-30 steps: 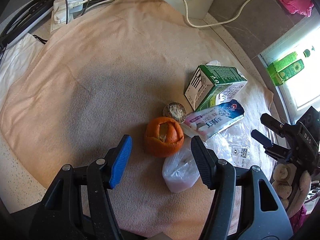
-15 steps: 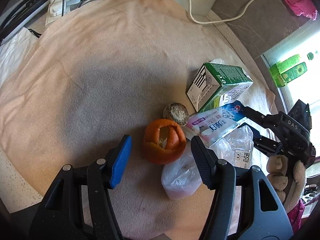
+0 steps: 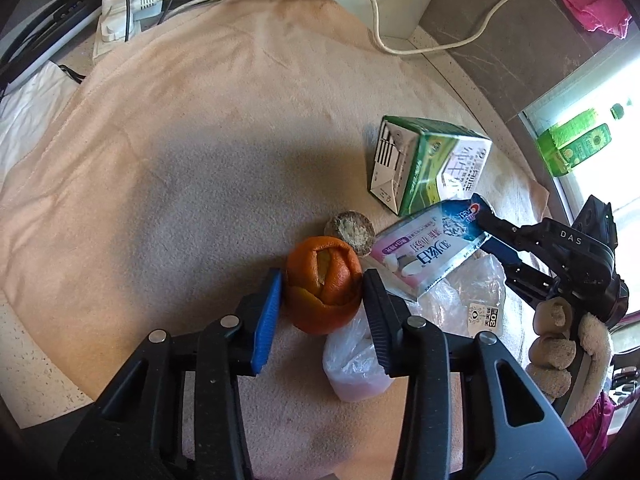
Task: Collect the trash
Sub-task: 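Close the left tool on the orange peel while the right tool grasps the toothpaste tube, then lift the orange peel and toothpaste tube off the towel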
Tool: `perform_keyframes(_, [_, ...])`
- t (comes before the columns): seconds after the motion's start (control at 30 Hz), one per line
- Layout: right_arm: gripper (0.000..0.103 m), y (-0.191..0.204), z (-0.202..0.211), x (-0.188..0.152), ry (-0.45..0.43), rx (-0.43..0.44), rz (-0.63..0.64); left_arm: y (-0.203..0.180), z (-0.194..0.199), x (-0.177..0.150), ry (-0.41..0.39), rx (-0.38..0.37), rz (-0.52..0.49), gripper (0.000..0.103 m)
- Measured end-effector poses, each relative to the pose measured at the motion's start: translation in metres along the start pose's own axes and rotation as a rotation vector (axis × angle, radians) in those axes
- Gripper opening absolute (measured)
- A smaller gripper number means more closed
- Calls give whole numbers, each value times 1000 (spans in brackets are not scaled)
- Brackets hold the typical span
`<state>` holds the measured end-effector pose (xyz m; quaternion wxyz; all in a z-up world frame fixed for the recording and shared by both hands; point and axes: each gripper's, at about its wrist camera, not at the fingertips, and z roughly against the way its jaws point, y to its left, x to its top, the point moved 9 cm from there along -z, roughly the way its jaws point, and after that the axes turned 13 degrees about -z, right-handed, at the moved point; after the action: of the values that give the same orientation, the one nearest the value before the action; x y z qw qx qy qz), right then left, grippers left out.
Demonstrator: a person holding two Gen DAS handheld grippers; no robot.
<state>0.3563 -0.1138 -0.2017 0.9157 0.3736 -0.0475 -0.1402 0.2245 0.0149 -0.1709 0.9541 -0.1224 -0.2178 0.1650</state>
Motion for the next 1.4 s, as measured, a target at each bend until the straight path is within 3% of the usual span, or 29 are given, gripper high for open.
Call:
perform_keyframes(0.6, [17,37,47,-11,-122,46,127,7,38,1,-68,29,-26,38])
perform_keyframes(1.4, [14,83,97,-45,-201,157,211,14,75,-15,-113,13,-56,38])
